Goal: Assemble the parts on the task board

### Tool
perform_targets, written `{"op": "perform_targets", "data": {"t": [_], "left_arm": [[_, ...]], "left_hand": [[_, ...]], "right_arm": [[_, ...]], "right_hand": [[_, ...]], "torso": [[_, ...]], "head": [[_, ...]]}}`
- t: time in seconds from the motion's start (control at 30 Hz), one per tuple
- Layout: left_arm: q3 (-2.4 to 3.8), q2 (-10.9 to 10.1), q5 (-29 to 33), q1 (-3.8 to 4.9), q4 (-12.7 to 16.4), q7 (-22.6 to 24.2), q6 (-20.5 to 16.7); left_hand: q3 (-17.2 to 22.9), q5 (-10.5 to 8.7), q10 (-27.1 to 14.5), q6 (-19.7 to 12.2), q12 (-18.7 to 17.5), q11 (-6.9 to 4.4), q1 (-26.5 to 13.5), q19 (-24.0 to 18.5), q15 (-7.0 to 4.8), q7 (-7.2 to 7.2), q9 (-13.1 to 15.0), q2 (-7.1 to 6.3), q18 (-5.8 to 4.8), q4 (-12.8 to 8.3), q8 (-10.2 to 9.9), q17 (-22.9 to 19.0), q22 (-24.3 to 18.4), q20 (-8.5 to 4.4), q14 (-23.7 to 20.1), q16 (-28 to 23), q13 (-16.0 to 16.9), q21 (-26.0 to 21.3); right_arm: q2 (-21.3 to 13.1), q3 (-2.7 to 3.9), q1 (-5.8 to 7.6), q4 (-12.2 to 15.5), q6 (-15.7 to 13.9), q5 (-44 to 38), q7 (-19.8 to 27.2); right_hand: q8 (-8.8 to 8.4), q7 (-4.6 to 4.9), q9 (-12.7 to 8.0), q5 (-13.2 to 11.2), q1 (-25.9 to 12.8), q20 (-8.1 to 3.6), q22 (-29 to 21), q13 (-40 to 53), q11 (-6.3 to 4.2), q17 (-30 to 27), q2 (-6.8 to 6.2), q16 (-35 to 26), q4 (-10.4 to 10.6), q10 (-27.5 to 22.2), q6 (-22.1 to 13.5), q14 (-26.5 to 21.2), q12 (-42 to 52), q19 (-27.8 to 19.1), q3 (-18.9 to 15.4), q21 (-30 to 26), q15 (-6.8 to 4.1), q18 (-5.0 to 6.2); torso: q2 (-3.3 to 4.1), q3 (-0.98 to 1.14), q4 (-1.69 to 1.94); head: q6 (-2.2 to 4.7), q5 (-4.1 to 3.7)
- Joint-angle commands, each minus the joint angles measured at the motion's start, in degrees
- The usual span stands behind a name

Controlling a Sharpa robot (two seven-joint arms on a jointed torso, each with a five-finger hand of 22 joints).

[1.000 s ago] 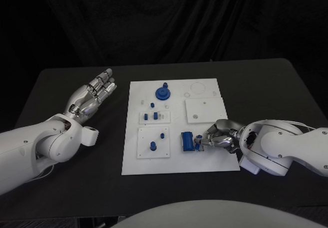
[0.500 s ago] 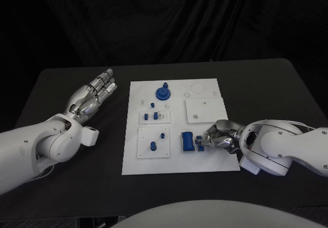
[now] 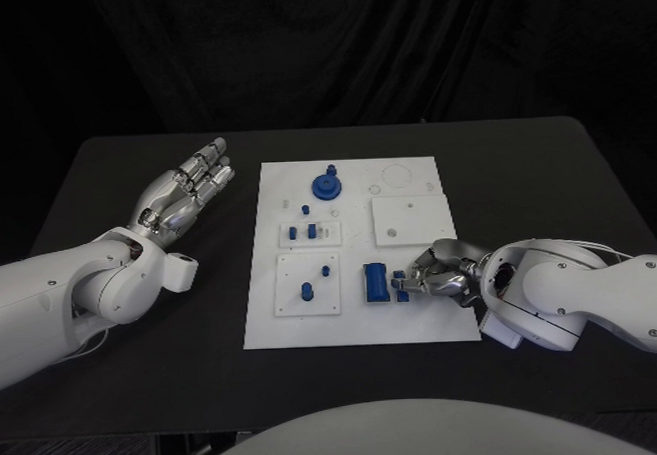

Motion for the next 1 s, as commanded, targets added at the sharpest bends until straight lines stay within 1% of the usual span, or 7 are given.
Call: {"op": "perform_targets", "data": {"t": [0.03, 0.2, 0.27, 0.3, 0.37, 0.7, 1.0], "left_arm": [[0.05, 0.1, 0.2, -0.13, 0.0, 0.6, 0.7], [0.05, 0.0, 0.2, -0.18, 0.1, 0.6, 0.7], [0.05, 0.0, 0.2, -0.21, 0.1, 0.6, 0.7], [0.05, -0.1, 0.2, -0.22, 0.1, 0.6, 0.7], [0.05, -0.1, 0.2, -0.26, 0.1, 0.6, 0.7], [0.05, -0.3, 0.2, -0.55, 0.1, 0.7, 0.8], [0.05, -0.4, 0.2, -0.70, 0.3, 0.7, 0.7]], "left_hand": [[0.4, 0.35, 0.1, 0.0, -0.4, 0.36, 0.6, 0.1, 0.41, 0.26, 0.1, 0.05, -0.90, 0.0, 0.3, -0.1, 0.1, 0.45, 0.1, -0.2, 0.0, 0.4], [0.4, 0.35, 0.1, 0.0, -0.4, 0.36, 0.6, 0.1, 0.41, 0.26, 0.1, 0.05, -0.90, 0.0, 0.3, -0.1, 0.1, 0.45, 0.1, -0.2, 0.0, 0.4], [0.4, 0.35, 0.1, 0.0, -0.4, 0.36, 0.6, 0.1, 0.41, 0.26, 0.1, 0.05, -0.90, 0.0, 0.3, -0.1, 0.1, 0.45, 0.1, -0.2, 0.0, 0.4], [0.4, 0.35, 0.1, 0.0, -0.4, 0.36, 0.6, 0.1, 0.41, 0.26, 0.1, 0.05, -0.90, 0.0, 0.3, -0.1, 0.1, 0.45, 0.1, -0.2, 0.0, 0.4], [0.5, 0.40, 0.1, -0.1, -0.4, 0.38, 0.6, 0.1, 0.56, 0.28, 0.1, 0.06, -0.97, 0.0, 0.3, -0.1, 0.1, 0.54, 0.1, -0.2, 0.0, 0.4], [0.5, 0.40, 0.1, -0.1, -0.4, 0.38, 0.6, 0.1, 0.56, 0.28, 0.1, 0.06, -0.97, 0.0, 0.3, -0.1, 0.1, 0.54, 0.1, -0.2, 0.0, 0.4], [0.5, 0.40, 0.1, -0.1, -0.4, 0.38, 0.6, 0.1, 0.56, 0.28, 0.1, 0.06, -0.97, 0.0, 0.3, -0.1, 0.1, 0.54, 0.1, -0.2, 0.0, 0.4]], "right_arm": [[-0.2, 0.00, -0.15, 0.1, 0.1, 0.0, 0.6], [-0.9, 0.00, -0.15, 0.7, -1.3, 0.0, 2.7], [-1.3, 0.00, -0.14, 1.1, -1.9, 0.0, 3.7], [-1.6, 0.00, -0.14, 1.4, -2.2, 0.0, 4.2], [-2.2, 0.00, -0.14, 2.0, -2.8, 0.0, 5.1], [-5.2, -0.03, -0.42, 5.0, -1.5, 1.1, 5.9], [-6.0, -0.05, -1.39, 4.9, 1.5, 1.5, 4.9]], "right_hand": [[-0.46, 0.05, -0.2, 0.2, 0.6, -0.33, 11.4, 15.1, -0.29, 3.8, 0.12, -0.3, 0.0, 6.2, -0.6, 3.9, -0.1, 1.7, 0.4, -0.2, -0.28, 0.55], [-0.71, 0.27, -0.4, -5.4, -1.1, -0.21, 11.4, 15.1, -0.10, 3.8, 0.37, -0.3, 0.6, 6.2, -0.3, 3.9, -0.1, 1.7, -0.6, -0.2, -0.12, 0.54], [-0.63, 0.30, -0.4, -9.0, -2.1, -0.15, 11.4, 15.1, -0.06, 3.8, 0.67, -0.3, 0.6, 6.2, 0.0, 3.9, -0.1, 1.7, -1.3, -0.2, -0.08, 0.54], [-0.40, 0.27, -0.2, -14.5, -4.2, -0.15, 11.4, 15.1, -0.07, 4.0, 1.20, -0.2, 0.3, 6.2, 0.4, 3.9, -0.1, 1.8, -2.5, 0.0, -0.07, 0.51], [-0.40, 0.27, -0.2, -16.6, -4.3, -0.13, 11.5, 15.1, -0.07, 4.1, 1.32, -0.2, 0.6, 6.2, 0.4, 4.0, -0.1, 1.8, -3.1, 0.0, -0.08, 0.51], [-0.32, 0.24, -0.1, -17.7, -4.2, -0.13, 11.5, 15.1, -0.09, 4.3, 1.51, -0.1, 0.5, 6.2, 0.5, 4.0, -0.1, 1.8, -3.5, 0.1, -0.09, 0.48], [-0.19, 0.18, 0.1, -15.1, 2.2, -0.20, 11.5, 15.1, -0.15, 4.4, 0.94, 0.0, -1.8, 6.2, 0.8, 4.0, -0.1, 1.9, -3.3, 0.2, -0.15, 0.47]], "torso": [[0.00, 0.02, -0.01], [0.00, 0.02, -0.02], [0.01, 0.02, -0.01], [0.01, 0.02, -0.01], [0.01, 0.01, 0.01], [-0.01, 0.05, 0.03], [-0.04, 0.02, -0.02]], "head": [[0.00, 0.08], [0.00, 0.25], [0.00, 0.31], [0.00, 0.31], [0.00, 0.36], [0.00, 0.32], [0.00, 0.59]]}}
